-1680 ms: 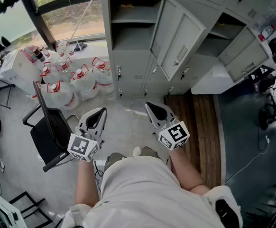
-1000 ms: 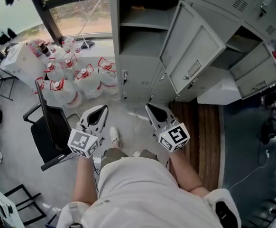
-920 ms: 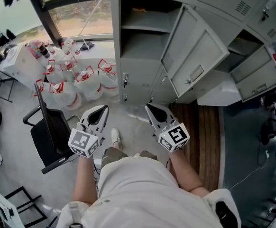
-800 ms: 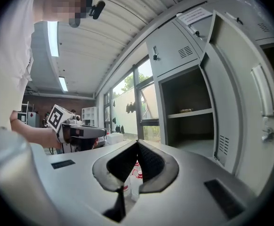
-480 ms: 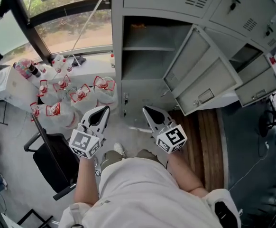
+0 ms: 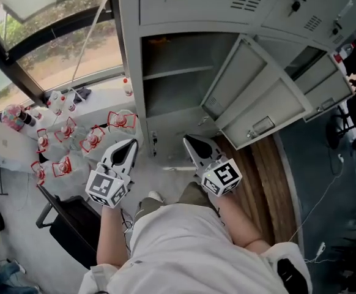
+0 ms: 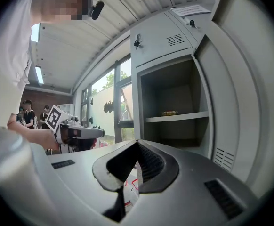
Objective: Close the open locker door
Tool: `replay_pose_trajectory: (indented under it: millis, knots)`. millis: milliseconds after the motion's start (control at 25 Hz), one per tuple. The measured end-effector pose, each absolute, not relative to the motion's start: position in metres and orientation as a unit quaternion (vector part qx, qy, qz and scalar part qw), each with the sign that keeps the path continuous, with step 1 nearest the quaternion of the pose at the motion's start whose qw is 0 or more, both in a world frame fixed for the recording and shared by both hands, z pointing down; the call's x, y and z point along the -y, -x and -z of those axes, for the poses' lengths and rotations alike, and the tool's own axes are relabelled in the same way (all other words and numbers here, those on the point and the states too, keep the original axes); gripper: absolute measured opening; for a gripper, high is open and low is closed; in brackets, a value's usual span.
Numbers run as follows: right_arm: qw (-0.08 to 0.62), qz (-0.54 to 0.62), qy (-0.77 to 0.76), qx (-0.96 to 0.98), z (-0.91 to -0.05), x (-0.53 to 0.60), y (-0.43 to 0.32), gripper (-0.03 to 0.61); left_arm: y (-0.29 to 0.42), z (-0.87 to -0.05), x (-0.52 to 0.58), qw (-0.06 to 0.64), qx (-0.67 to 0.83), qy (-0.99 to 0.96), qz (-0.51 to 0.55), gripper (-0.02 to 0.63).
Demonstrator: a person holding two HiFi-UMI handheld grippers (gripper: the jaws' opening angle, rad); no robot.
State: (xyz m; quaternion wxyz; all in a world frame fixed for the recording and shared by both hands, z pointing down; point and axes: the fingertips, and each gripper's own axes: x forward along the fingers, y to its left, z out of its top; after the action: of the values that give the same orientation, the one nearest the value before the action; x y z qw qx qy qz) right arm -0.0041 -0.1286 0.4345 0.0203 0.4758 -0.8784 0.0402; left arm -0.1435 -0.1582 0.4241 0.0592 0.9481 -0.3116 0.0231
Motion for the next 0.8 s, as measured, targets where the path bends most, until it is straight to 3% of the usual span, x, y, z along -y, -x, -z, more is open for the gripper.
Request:
replay_pose_trajectory:
  millis: [800]
  knots:
    - [0.018, -0.064, -0.632, 0.772, -0.443, 0.097, -0.173, 0.011, -0.075, -0.442, 0.170, 0.081, 0.103, -0.990, -0.055, 0.002]
